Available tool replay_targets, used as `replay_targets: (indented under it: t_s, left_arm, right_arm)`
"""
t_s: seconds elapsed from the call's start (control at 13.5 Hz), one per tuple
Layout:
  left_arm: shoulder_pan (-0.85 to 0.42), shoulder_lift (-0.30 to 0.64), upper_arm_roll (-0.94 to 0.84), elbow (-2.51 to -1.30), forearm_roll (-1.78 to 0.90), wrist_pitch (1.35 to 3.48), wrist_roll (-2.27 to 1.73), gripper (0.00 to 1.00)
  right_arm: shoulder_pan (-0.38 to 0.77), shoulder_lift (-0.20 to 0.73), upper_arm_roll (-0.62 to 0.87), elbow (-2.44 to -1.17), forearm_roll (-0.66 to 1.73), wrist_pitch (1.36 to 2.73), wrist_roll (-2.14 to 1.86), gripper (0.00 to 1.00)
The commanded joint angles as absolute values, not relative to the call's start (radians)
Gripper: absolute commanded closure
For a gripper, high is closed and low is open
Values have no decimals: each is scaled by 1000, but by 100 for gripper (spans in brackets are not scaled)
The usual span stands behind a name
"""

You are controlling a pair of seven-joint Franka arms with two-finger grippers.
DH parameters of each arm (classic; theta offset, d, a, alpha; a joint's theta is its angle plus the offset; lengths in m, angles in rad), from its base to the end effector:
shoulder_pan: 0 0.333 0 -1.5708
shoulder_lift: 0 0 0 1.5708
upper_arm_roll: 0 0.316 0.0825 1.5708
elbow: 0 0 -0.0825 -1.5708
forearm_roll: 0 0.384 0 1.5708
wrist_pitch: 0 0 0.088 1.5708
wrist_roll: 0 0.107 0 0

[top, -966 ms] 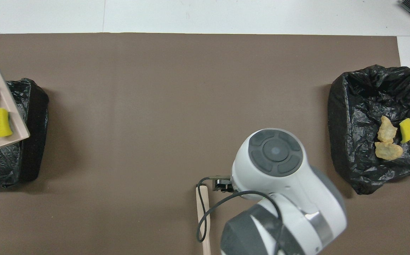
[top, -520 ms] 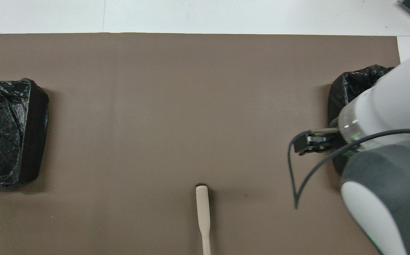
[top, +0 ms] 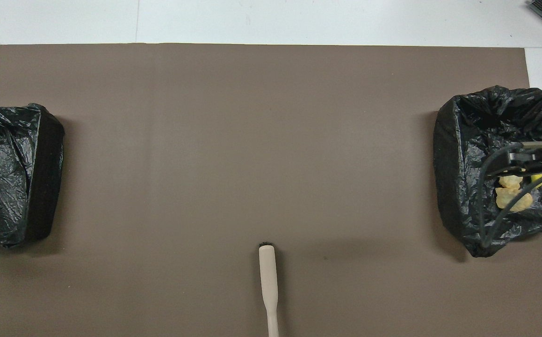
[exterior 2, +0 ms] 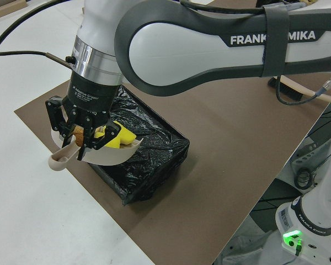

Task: Sweep and dump trash in bin
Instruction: 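Tip the dustpan into the bin with the left gripper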

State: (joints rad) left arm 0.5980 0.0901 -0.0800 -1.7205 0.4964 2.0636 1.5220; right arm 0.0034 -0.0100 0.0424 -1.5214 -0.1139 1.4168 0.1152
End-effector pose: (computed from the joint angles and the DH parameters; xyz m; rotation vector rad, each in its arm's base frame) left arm 0.5224 0.3287 0.5538 -2.2138 1.4904 0.3543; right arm 0.5353 0.0111 0.6409 3.0154 -0.1231 -0.1286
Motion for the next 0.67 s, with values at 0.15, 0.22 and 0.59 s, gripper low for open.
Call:
replay_targets:
  t_s: [0.15, 0.22, 0.59]
  left_arm:
    - [494, 64, -75, -1776, 739, 2051, 1425, 100]
    - [491, 63, -75, -1778, 762, 2030, 1424, 100]
    - [378, 61, -75, -1769, 974, 1864, 1208, 100]
  right_arm:
    - [-28, -9, 8, -1503, -48, 1419, 109, 0]
    - [-28, -9, 2, -1503, -45, 1420, 107, 0]
    - [-25, -11, 2, -1505, -40, 1417, 110, 0]
